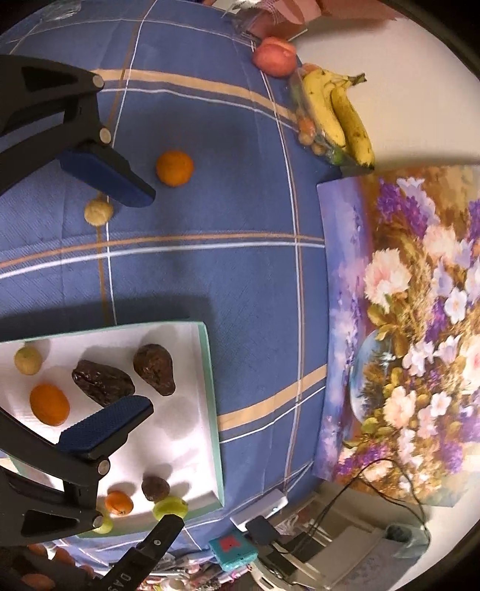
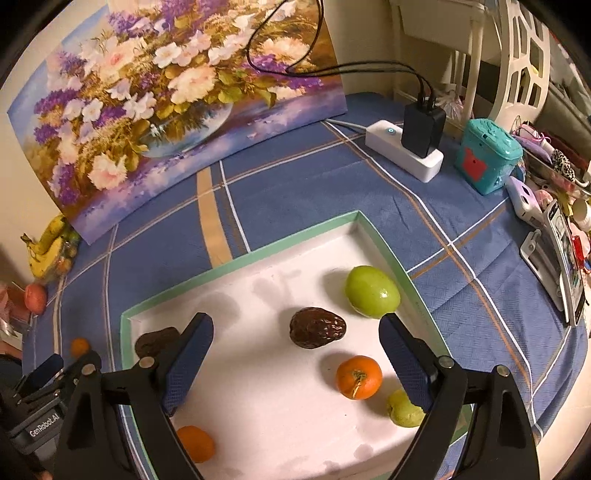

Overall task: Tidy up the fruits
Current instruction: 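Move left tool to a tangerine while right tool moves to small tan fruit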

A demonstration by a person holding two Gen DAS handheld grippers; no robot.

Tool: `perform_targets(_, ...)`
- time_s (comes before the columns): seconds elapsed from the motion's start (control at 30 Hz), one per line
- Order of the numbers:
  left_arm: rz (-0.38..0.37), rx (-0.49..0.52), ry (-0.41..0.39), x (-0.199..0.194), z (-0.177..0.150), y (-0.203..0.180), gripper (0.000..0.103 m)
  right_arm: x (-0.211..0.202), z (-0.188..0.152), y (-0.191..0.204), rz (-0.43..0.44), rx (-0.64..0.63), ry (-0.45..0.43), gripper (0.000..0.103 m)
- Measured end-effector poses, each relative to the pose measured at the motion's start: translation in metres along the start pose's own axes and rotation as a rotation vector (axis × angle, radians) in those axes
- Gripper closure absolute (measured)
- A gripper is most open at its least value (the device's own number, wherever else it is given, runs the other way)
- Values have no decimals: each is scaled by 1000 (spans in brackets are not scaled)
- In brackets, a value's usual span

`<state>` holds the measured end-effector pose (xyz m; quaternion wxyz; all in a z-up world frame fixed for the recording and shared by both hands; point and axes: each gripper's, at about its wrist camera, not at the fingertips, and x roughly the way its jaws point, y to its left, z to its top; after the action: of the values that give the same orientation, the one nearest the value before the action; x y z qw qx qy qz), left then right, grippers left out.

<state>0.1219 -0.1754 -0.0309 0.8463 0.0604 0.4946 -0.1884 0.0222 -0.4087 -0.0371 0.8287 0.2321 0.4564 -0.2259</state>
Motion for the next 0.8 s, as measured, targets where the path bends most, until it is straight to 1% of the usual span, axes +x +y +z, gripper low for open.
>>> perform_targets(0.13, 13, -23, -23, -12, 1, 18, 0, -6, 1, 6, 6, -15, -11, 12)
perform_targets(0.23, 34, -62, -34, -18, 0, 40, 0, -6, 2, 13, 13, -40, -9, 12)
perform_targets(0.37, 120, -122, -32, -22, -1, 74, 0, -1, -2, 25, 31, -65, 19, 12)
perform_targets(0.6, 188, -188, -33, -34, -7, 117, 0, 0, -6, 52, 46, -131, 25, 12)
perform_targets(0.67, 199, -197, -35, -38, -9, 126, 0, 1, -9, 61, 49, -155, 29, 12)
perform_targets(0.8, 187, -232, -35, -42, -14, 141, 0, 0, -16, 83, 63, -206, 31, 12)
